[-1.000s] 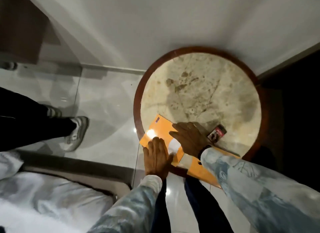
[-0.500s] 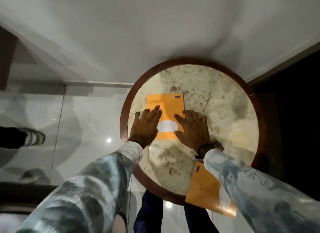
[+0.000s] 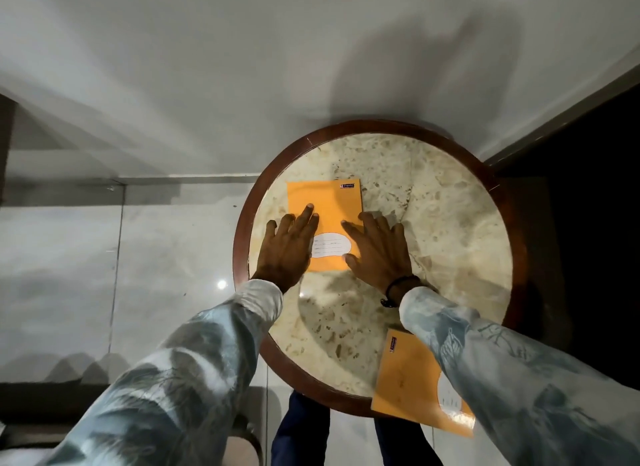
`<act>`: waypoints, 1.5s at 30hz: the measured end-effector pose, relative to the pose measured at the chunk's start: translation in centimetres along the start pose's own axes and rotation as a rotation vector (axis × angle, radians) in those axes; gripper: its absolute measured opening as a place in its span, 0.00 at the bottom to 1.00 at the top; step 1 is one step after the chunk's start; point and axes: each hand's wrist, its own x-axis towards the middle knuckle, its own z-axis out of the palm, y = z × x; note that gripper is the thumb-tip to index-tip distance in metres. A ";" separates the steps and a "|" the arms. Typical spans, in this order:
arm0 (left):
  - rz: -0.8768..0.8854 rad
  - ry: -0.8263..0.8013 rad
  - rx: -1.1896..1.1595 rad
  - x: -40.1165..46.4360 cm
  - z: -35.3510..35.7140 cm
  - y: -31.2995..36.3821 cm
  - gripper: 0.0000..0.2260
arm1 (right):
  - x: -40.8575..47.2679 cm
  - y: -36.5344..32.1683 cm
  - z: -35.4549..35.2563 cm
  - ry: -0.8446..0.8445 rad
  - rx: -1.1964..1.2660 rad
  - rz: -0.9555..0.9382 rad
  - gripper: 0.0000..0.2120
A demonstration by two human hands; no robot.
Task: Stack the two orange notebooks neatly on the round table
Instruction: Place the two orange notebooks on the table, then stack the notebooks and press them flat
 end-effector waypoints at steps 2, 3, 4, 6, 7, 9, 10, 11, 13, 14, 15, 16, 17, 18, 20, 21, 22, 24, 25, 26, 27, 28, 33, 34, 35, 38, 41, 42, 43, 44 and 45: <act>-0.010 0.016 0.009 -0.8 -0.1 0.4 0.29 | -0.5 0.4 -0.7 0.015 0.021 -0.009 0.30; -0.016 0.026 0.010 -1.4 -0.2 0.8 0.29 | -1.2 0.7 -1.1 0.030 0.044 -0.003 0.29; -0.018 0.035 0.007 -2.1 -0.3 1.5 0.29 | -2.3 1.1 -1.6 0.038 0.076 0.011 0.27; 0.015 0.042 -0.008 -3.8 -0.3 3.5 0.28 | -5.4 2.3 -2.2 0.025 0.151 0.053 0.25; 0.043 0.028 -0.035 -4.9 -0.2 5.0 0.27 | -7.4 3.0 -2.2 0.004 0.184 0.084 0.24; 0.070 -0.029 -0.115 -7.3 0.4 8.4 0.25 | -11.9 4.4 -1.7 -0.023 0.249 0.158 0.21; 0.063 -0.058 -0.149 -8.6 1.0 10.2 0.25 | -14.1 5.0 -1.2 -0.019 0.283 0.197 0.20; 0.046 -0.090 -0.174 -10.0 1.8 12.1 0.24 | -16.4 5.7 -0.4 -0.009 0.312 0.238 0.19; -0.006 -0.169 -0.237 -12.0 3.5 15.7 0.23 | -20.5 7.0 1.4 -0.029 0.351 0.332 0.20; -0.024 -0.212 -0.275 -12.7 4.4 17.3 0.24 | -22.3 7.5 2.4 -0.054 0.370 0.385 0.20; -0.035 -0.242 -0.301 -13.2 5.1 18.5 0.26 | -23.7 7.9 3.2 -0.072 0.388 0.436 0.20; -0.052 -0.261 -0.311 -13.6 5.7 19.7 0.27 | -25.0 8.3 4.1 -0.087 0.409 0.497 0.22; -0.091 -0.266 -0.320 -13.8 6.2 20.7 0.28 | -26.0 8.7 4.9 -0.102 0.441 0.567 0.23; -0.156 -0.265 -0.326 -13.9 6.7 21.6 0.28 | -26.8 9.1 5.7 -0.122 0.486 0.640 0.25; -0.302 -0.262 -0.335 -14.1 7.3 23.1 0.29 | -27.5 9.6 7.0 -0.148 0.622 0.774 0.27; -0.357 -0.257 -0.351 -14.2 7.6 23.8 0.29 | -27.6 9.8 7.5 -0.149 0.709 0.835 0.26; -0.400 -0.240 -0.377 -14.2 7.8 24.4 0.28 | -27.6 9.8 7.8 -0.149 0.791 0.895 0.24; -0.474 -0.201 -0.456 -14.0 8.1 25.3 0.27 | -27.4 9.9 8.1 -0.148 0.900 0.984 0.22; -0.511 -0.196 -0.500 -14.0 8.1 25.5 0.28 | -27.4 9.8 8.1 -0.148 0.925 1.004 0.21; -0.545 -0.198 -0.541 -14.0 8.1 25.5 0.29 | -27.4 9.7 8.0 -0.152 0.943 1.018 0.21; -0.572 -0.202 -0.580 -14.0 8.1 25.3 0.30 | -27.5 9.6 7.7 -0.167 0.958 1.032 0.22; -0.592 -0.208 -0.622 -14.0 8.0 24.9 0.30 | -27.6 9.7 7.2 -0.194 0.971 1.034 0.23; -0.613 -0.222 -0.806 -13.8 5.8 20.2 0.29 | -26.7 10.1 3.9 -0.447 1.445 0.959 0.19; -0.619 -0.202 -0.829 -13.6 4.9 19.0 0.27 | -26.1 10.0 3.0 -0.488 1.543 0.934 0.19; -0.617 -0.169 -0.851 -13.3 4.0 17.8 0.25 | -25.4 9.8 2.2 -0.515 1.612 0.913 0.20; -0.660 0.003 -0.938 -12.3 1.0 13.5 0.19 | -21.9 8.1 0.3 -0.516 1.789 0.838 0.18; -0.824 0.117 -1.135 -10.3 -1.3 9.4 0.25 | -17.3 5.5 -1.0 -0.464 1.915 0.810 0.14; -0.883 0.103 -1.290 -9.5 -1.8 8.2 0.25 | -15.6 4.5 -1.4 -0.445 1.959 0.814 0.14; -0.897 0.065 -1.460 -8.7 -2.2 7.2 0.21 | -14.0 3.4 -1.5 -0.436 1.994 0.820 0.14; -0.861 0.035 -1.609 -7.9 -2.7 6.4 0.15 | -12.3 2.4 -1.6 -0.432 2.014 0.819 0.14; -0.815 0.041 -1.665 -7.3 -3.2 5.8 0.09 | -11.0 1.8 -1.6 -0.424 2.017 0.815 0.16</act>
